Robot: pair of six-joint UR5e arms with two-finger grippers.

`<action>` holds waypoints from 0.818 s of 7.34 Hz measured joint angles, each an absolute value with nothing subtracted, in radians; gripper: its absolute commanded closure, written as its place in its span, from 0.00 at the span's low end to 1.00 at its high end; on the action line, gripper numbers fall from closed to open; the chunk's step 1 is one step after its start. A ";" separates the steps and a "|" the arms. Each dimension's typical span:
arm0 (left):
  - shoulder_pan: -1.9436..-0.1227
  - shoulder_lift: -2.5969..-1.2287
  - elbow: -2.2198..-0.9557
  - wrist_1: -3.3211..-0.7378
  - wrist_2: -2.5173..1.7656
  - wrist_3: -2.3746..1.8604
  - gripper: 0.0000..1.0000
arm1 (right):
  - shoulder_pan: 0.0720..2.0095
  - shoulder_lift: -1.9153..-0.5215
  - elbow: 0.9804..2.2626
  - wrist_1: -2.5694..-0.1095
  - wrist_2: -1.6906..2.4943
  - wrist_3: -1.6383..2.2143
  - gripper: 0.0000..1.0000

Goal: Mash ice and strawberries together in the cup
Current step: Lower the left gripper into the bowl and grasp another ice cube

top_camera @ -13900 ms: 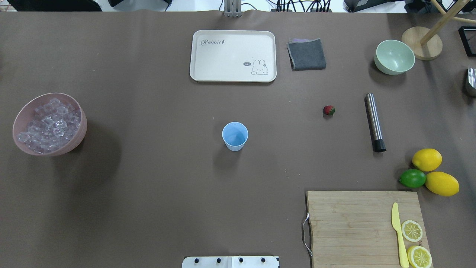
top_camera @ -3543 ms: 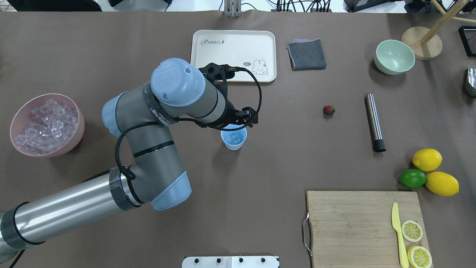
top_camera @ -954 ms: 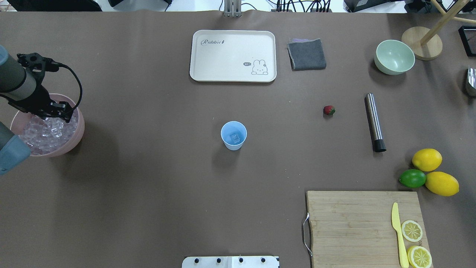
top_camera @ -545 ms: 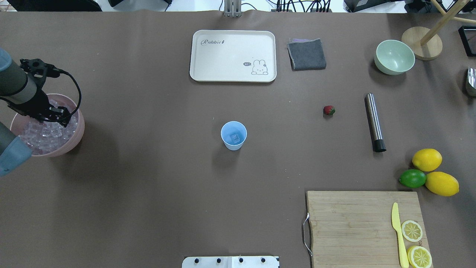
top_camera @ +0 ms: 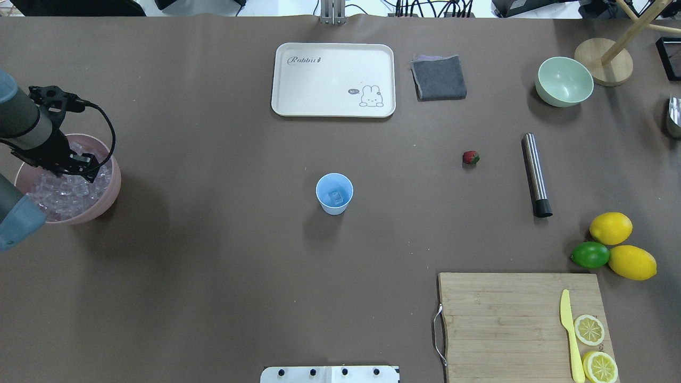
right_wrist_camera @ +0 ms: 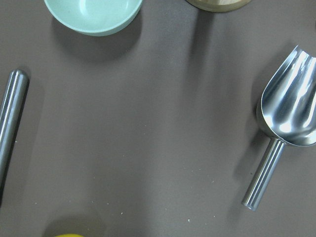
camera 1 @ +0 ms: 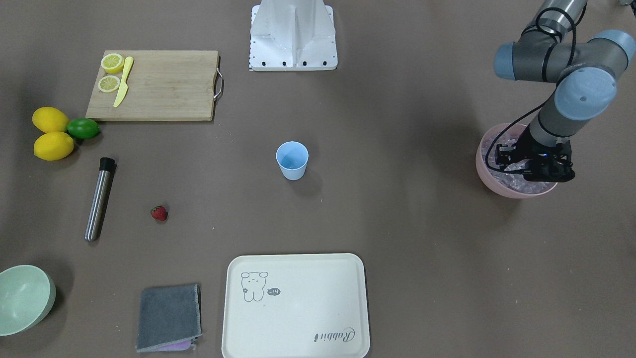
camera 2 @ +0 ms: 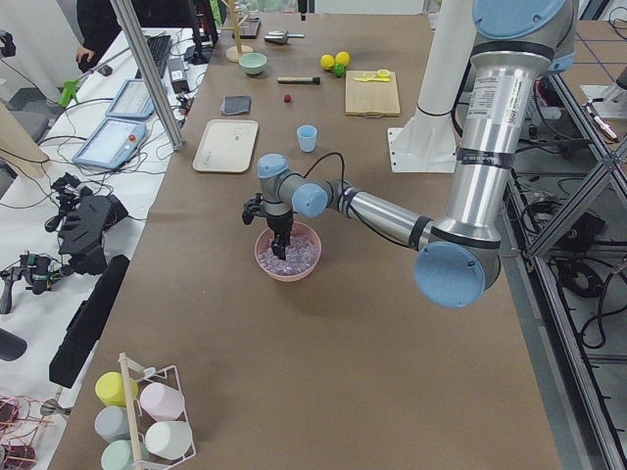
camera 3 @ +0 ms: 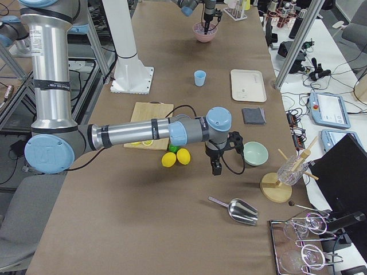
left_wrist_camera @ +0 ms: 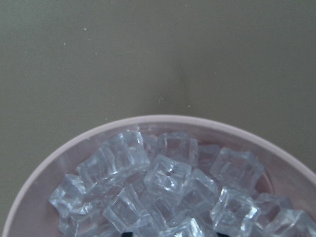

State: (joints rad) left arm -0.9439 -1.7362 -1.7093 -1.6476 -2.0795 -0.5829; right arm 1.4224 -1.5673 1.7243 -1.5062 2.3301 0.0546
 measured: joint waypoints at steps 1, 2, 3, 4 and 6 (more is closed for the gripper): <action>-0.944 -1.738 -1.707 -1.648 -2.080 -0.583 0.40 | 1.422 -1.567 1.724 -1.506 2.330 0.055 0.00; -0.944 -1.741 -1.703 -1.647 -2.080 -0.583 0.45 | 1.421 -1.566 1.724 -1.506 2.330 0.055 0.00; -0.942 -1.745 -1.696 -1.648 -2.079 -0.583 0.50 | 1.421 -1.566 1.725 -1.506 2.331 0.055 0.00; -0.941 -1.748 -1.688 -1.650 -2.079 -0.583 0.56 | 1.421 -1.566 1.725 -1.505 2.330 0.055 0.00; -0.941 -1.752 -1.683 -1.652 -2.080 -0.581 0.74 | 1.419 -1.567 1.725 -1.506 2.330 0.055 0.00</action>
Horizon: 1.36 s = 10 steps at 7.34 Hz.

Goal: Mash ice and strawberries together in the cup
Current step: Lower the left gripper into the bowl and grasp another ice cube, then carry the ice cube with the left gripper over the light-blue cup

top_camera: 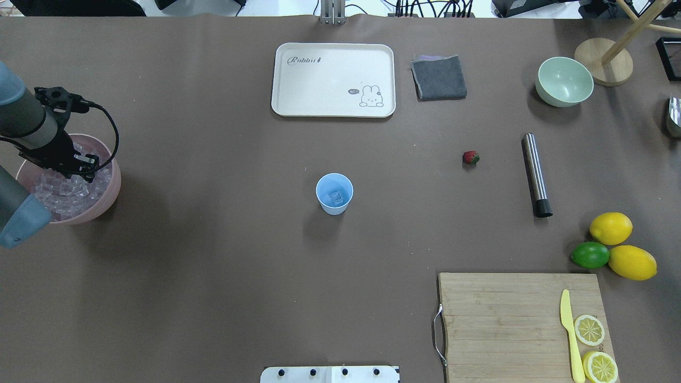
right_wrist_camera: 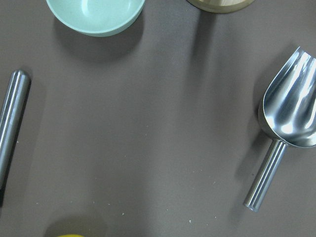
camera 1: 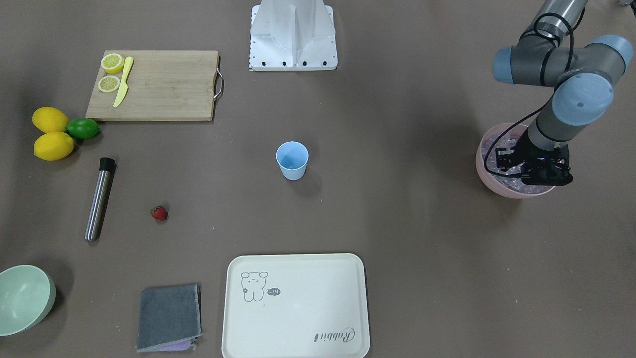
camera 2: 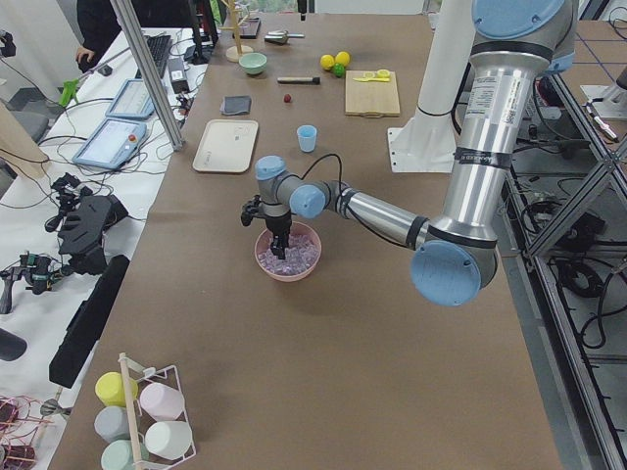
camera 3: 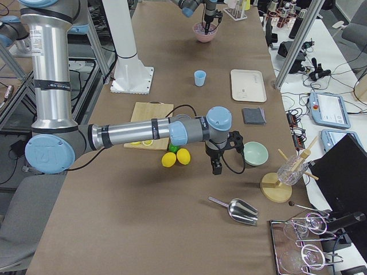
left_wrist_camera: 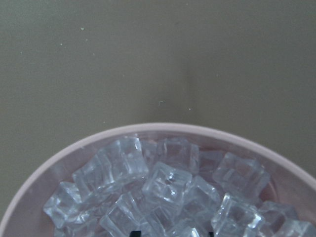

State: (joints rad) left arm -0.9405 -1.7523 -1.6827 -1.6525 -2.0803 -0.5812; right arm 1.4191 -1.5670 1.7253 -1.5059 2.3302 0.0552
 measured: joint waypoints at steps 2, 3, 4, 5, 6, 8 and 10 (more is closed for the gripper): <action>-0.942 -1.752 -1.685 -1.651 -2.106 -0.568 0.95 | 1.417 -1.568 1.725 -1.506 2.331 0.055 0.00; -0.947 -1.752 -1.685 -1.648 -2.134 -0.555 0.97 | 1.417 -1.568 1.725 -1.506 2.331 0.055 0.00; -0.958 -1.751 -1.686 -1.644 -2.148 -0.537 0.99 | 1.416 -1.568 1.726 -1.506 2.332 0.055 0.00; -0.976 -1.750 -1.687 -1.638 -2.154 -0.511 0.99 | 1.416 -1.568 1.726 -1.506 2.333 0.055 0.00; -1.001 -1.751 -1.689 -1.621 -2.156 -0.471 1.00 | 1.415 -1.568 1.726 -1.506 2.333 0.055 0.00; -1.066 -1.753 -1.711 -1.543 -2.157 -0.364 1.00 | 1.412 -1.568 1.726 -1.506 2.333 0.056 0.00; -1.099 -1.790 -1.758 -1.462 -2.166 -0.332 1.00 | 1.401 -1.567 1.724 -1.506 2.332 0.057 0.00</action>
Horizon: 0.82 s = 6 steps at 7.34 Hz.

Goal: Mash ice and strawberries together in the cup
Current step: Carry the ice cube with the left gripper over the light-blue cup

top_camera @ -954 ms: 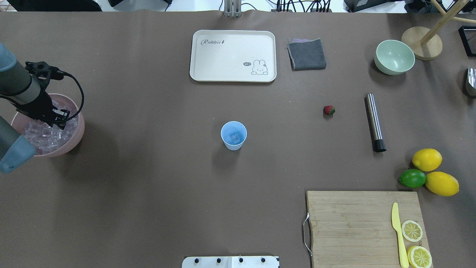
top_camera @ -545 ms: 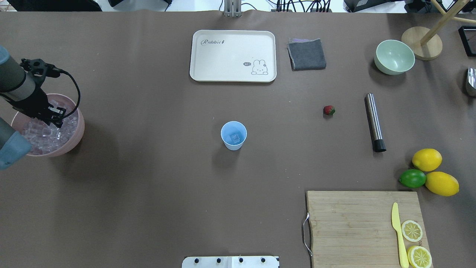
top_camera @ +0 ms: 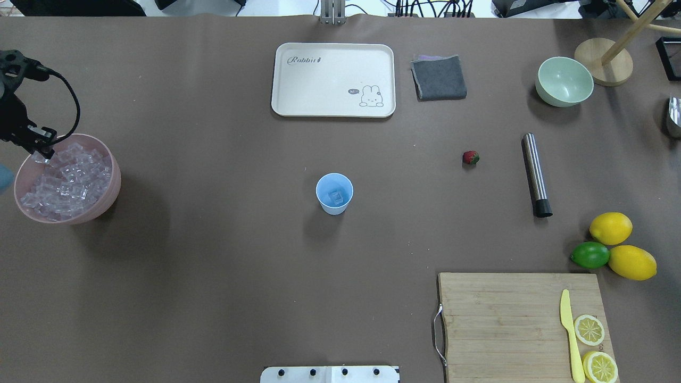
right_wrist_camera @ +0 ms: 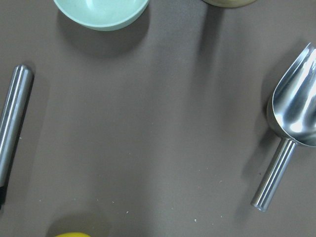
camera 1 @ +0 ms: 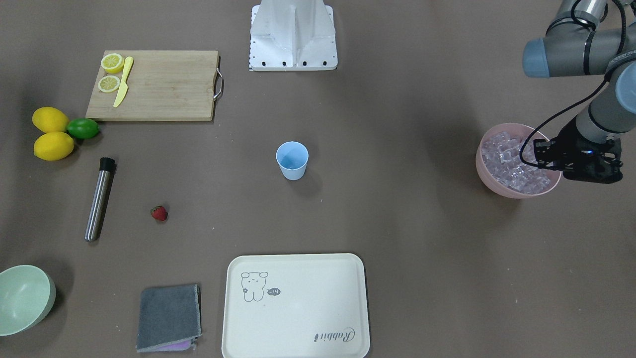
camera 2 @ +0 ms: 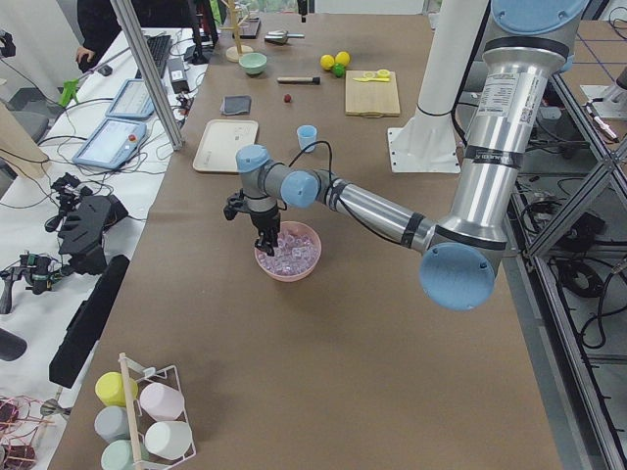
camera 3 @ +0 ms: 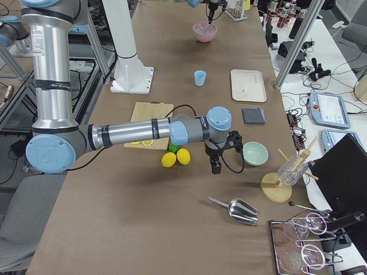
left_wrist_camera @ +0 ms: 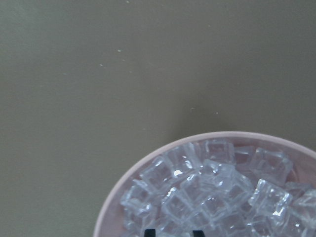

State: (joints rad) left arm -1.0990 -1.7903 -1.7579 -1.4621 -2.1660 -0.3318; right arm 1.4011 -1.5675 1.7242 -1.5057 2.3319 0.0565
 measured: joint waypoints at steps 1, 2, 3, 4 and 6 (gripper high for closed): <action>-1.102 -1.836 -1.772 -1.436 -2.199 -0.370 1.00 | 1.397 -1.567 1.723 -1.505 2.331 0.057 0.00; -1.101 -1.885 -1.778 -1.435 -2.245 -0.431 1.00 | 1.395 -1.566 1.723 -1.505 2.330 0.057 0.00; -1.090 -1.928 -1.778 -1.469 -2.280 -0.506 1.00 | 1.395 -1.566 1.723 -1.505 2.330 0.057 0.00; -1.060 -1.959 -1.772 -1.548 -2.307 -0.614 1.00 | 1.395 -1.566 1.723 -1.506 2.330 0.057 0.00; -0.957 -2.029 -1.725 -1.767 -2.317 -0.888 1.00 | 1.394 -1.566 1.723 -1.505 2.330 0.057 0.00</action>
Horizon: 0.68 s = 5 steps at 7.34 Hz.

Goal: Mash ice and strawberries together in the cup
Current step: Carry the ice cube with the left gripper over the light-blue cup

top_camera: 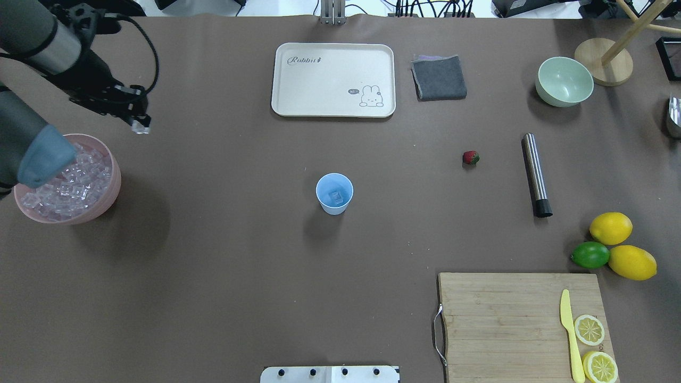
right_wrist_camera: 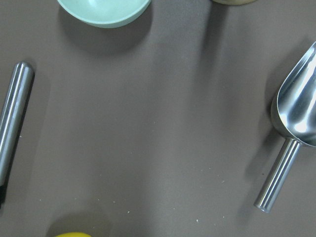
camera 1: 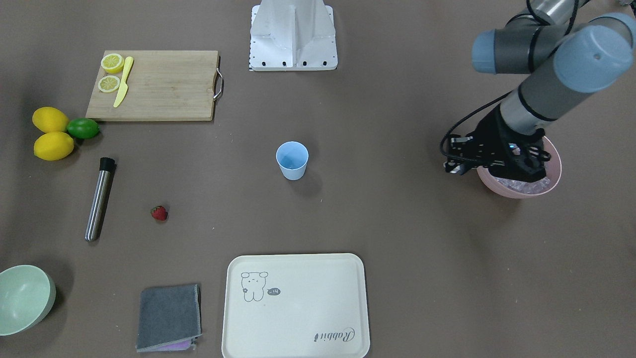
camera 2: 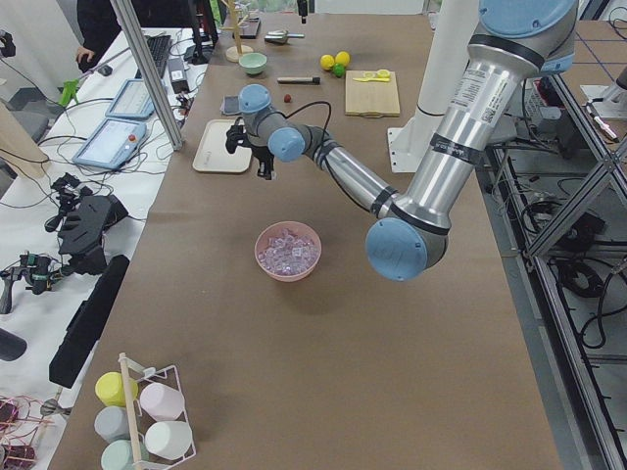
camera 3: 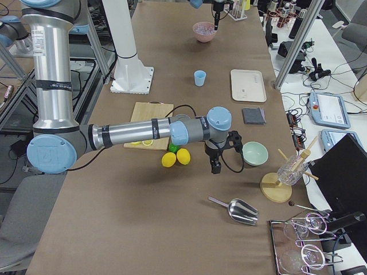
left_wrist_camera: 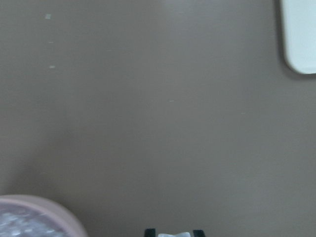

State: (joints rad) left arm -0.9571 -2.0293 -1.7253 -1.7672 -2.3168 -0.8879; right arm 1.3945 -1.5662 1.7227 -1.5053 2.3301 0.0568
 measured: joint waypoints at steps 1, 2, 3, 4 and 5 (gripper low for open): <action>-0.898 -2.068 -1.695 -1.863 -2.283 -1.006 1.00 | 1.394 -1.566 1.723 -1.505 2.330 0.057 0.00; -0.830 -2.095 -1.675 -1.945 -2.209 -1.101 1.00 | 1.394 -1.566 1.724 -1.505 2.330 0.057 0.00; -0.763 -2.116 -1.662 -2.003 -2.130 -1.175 1.00 | 1.394 -1.567 1.724 -1.505 2.329 0.057 0.00; -0.698 -2.146 -1.655 -2.032 -2.056 -1.239 1.00 | 1.394 -1.568 1.724 -1.505 2.328 0.056 0.00; -0.646 -2.181 -1.652 -2.042 -1.998 -1.292 1.00 | 1.394 -1.568 1.723 -1.505 2.327 0.056 0.00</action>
